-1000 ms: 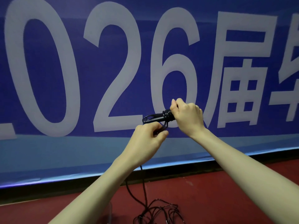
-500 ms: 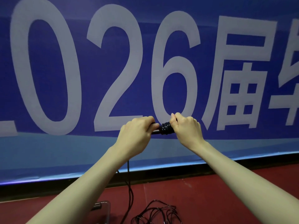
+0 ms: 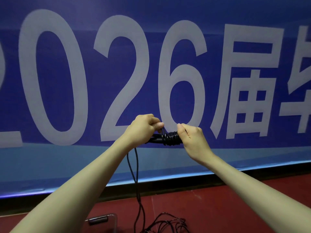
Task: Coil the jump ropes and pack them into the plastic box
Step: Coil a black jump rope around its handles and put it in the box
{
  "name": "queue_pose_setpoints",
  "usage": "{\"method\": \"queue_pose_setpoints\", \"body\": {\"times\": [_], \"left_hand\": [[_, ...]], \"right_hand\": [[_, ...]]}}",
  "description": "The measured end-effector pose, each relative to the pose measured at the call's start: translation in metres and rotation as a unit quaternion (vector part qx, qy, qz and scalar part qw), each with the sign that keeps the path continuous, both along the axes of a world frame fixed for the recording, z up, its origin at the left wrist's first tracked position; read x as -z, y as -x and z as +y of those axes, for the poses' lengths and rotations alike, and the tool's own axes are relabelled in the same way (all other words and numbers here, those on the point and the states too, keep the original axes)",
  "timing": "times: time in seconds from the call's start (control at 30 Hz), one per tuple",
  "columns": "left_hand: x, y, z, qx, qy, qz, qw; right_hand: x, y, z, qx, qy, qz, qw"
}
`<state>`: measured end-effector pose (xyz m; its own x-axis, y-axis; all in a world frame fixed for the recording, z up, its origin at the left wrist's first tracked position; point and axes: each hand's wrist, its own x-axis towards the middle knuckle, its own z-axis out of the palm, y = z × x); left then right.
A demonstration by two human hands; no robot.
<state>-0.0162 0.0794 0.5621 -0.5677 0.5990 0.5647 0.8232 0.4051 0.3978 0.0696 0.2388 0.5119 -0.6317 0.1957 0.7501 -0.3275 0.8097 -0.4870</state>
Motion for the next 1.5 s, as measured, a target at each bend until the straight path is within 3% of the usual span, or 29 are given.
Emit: {"method": "queue_pose_setpoints", "body": {"times": [0.2,0.4,0.83,0.97,1.1,1.23,1.3,1.4,1.5], "left_hand": [[0.003,-0.005,0.001,0.03,0.01,-0.045,0.999],[0.024,-0.016,0.003,0.083,-0.043,-0.108,0.99],[0.047,-0.031,0.019,0.083,-0.061,-0.143,0.984],[0.042,-0.032,0.024,0.079,-0.042,-0.211,0.973],[0.045,-0.03,0.026,0.114,-0.026,-0.314,0.942],[0.054,-0.033,0.029,0.158,-0.064,-0.386,0.907],[0.056,-0.033,0.032,0.182,-0.094,-0.463,0.863],[0.062,-0.034,0.038,0.2,-0.173,-0.586,0.766],[0.07,-0.041,0.039,0.222,-0.22,-0.638,0.704]], "right_hand": [[0.001,-0.007,0.003,-0.002,0.001,-0.008,1.0],[-0.001,-0.018,0.007,0.003,-0.012,-0.014,1.0],[0.014,-0.036,0.021,0.009,0.02,0.009,1.0],[0.005,-0.039,0.028,-0.006,0.017,-0.023,1.0],[0.003,-0.044,0.033,-0.041,0.029,-0.06,0.997],[0.007,-0.05,0.027,-0.076,0.075,-0.03,0.994],[0.006,-0.052,0.023,-0.076,0.096,-0.01,0.992],[0.004,-0.053,0.017,-0.083,0.139,0.007,0.987],[0.003,-0.056,0.014,-0.089,0.158,-0.003,0.983]]}}
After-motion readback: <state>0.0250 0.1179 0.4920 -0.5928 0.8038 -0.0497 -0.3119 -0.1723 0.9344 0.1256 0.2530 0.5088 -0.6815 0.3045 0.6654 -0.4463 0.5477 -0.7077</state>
